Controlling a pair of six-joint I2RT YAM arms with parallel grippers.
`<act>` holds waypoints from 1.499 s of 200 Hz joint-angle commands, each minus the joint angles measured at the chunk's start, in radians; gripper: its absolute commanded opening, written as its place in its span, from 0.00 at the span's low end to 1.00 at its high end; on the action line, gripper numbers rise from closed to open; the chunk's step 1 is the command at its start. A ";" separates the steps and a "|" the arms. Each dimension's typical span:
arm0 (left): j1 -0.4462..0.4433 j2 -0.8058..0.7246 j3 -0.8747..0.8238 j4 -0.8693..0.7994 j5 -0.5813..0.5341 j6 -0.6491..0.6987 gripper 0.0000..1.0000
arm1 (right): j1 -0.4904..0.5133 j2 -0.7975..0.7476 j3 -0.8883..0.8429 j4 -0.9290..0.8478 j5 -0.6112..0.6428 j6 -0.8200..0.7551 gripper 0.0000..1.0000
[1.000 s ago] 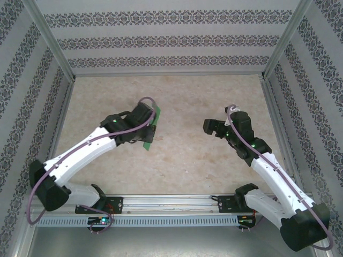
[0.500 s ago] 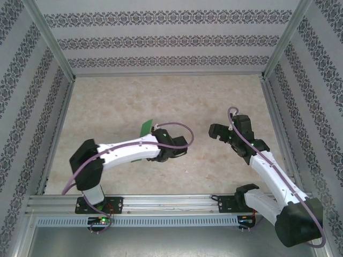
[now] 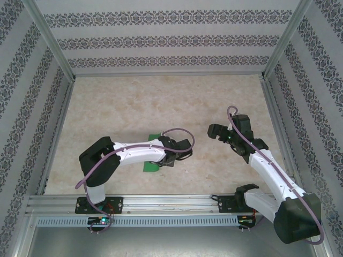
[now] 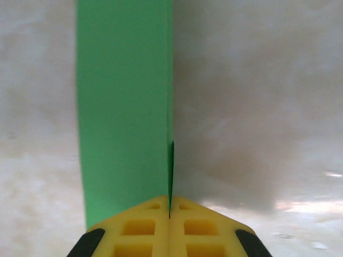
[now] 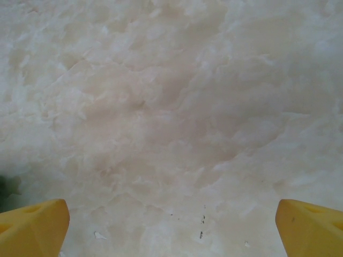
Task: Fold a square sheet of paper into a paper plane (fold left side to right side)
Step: Turn over the paper at the center of the table.
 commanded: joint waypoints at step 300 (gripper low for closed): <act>0.539 -0.777 -0.690 0.835 0.552 0.084 0.56 | 0.305 0.575 0.124 0.408 -0.646 0.304 0.15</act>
